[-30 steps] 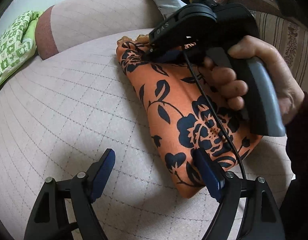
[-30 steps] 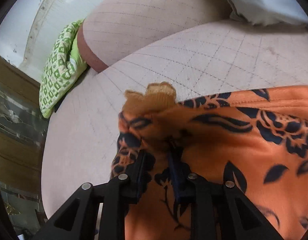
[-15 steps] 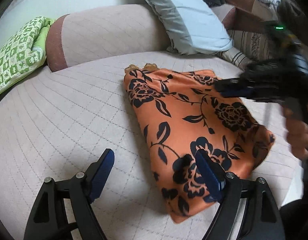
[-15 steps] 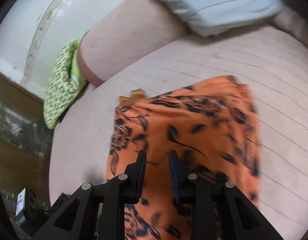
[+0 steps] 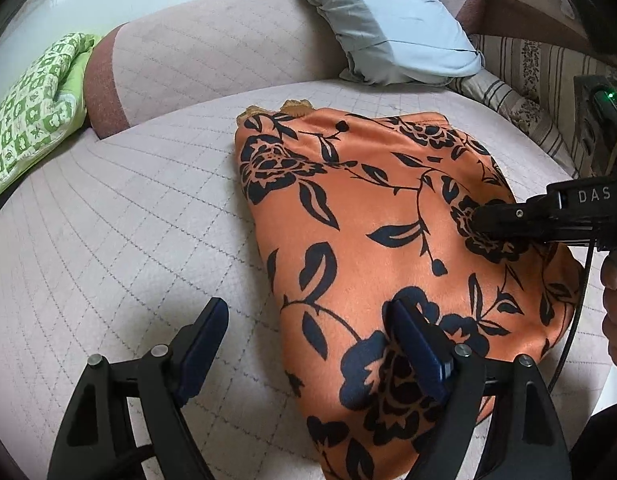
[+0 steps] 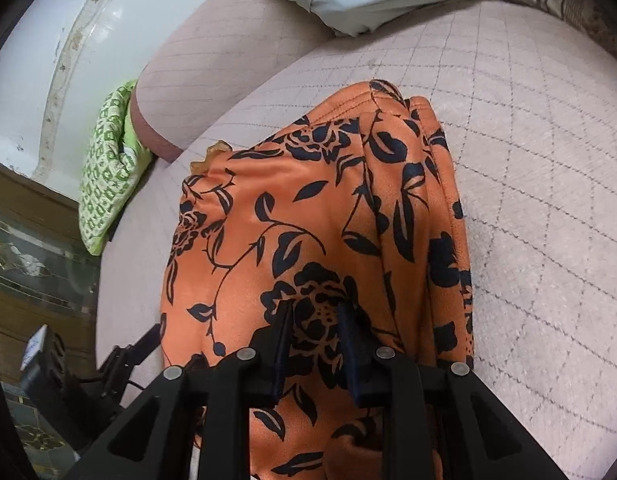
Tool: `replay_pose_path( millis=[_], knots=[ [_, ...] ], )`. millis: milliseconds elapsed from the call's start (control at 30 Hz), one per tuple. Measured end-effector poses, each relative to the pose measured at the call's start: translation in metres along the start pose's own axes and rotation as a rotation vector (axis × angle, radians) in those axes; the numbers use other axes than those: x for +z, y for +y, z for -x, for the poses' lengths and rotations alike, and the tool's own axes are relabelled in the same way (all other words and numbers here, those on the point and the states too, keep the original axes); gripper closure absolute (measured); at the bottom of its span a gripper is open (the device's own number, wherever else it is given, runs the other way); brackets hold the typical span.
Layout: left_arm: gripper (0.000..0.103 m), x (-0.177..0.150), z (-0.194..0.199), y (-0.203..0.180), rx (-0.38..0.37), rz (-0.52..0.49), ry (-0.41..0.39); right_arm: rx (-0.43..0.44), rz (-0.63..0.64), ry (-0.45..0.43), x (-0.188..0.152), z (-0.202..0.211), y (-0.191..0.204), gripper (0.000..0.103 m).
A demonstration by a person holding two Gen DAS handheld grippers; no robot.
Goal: Fold small clothes
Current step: 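Release the edge and smooth the folded blouse with both open grippers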
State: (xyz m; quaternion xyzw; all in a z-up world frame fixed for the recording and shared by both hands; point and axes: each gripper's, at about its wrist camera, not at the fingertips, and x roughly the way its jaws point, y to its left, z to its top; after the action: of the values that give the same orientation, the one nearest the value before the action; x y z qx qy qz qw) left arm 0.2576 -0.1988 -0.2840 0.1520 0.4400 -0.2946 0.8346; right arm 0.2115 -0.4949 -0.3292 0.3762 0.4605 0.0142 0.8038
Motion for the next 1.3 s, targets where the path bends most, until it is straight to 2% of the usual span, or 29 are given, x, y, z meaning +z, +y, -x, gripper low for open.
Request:
replay_pose_path(
  millis=[133,500,700,800,933,1033,1133,1200,1300],
  knots=[
    [0.015,0.001,-0.003,-0.001,0.007,0.003,0.001,0.012,-0.011,0.017,0.0,-0.003,-0.001,0.077],
    [0.013,0.002,-0.007,-0.003,0.026,0.015,0.001,-0.054,0.053,-0.007,-0.004,-0.004,0.009,0.076],
    [0.013,0.009,0.0,0.002,0.014,0.065,0.025,-0.086,0.094,-0.04,-0.009,0.002,0.017,0.077],
    [0.013,0.016,0.013,0.008,0.012,0.099,-0.014,-0.095,0.106,-0.063,-0.014,0.014,0.021,0.077],
    [0.013,0.025,0.02,0.027,0.058,0.182,-0.041,-0.104,0.129,-0.117,-0.021,0.034,0.023,0.077],
    [0.013,0.025,0.012,0.041,0.064,0.259,-0.01,-0.122,0.128,-0.143,-0.026,0.046,0.021,0.077],
    [0.009,0.019,-0.004,0.043,0.066,0.31,0.033,-0.128,0.137,-0.119,-0.031,0.046,0.018,0.077],
    [0.002,0.016,-0.013,0.038,0.072,0.321,0.05,-0.159,0.151,-0.097,-0.034,0.039,0.015,0.076],
    [0.0,0.013,-0.021,0.022,0.108,0.283,0.048,-0.16,0.15,-0.076,-0.036,0.027,0.004,0.076]
  ],
)
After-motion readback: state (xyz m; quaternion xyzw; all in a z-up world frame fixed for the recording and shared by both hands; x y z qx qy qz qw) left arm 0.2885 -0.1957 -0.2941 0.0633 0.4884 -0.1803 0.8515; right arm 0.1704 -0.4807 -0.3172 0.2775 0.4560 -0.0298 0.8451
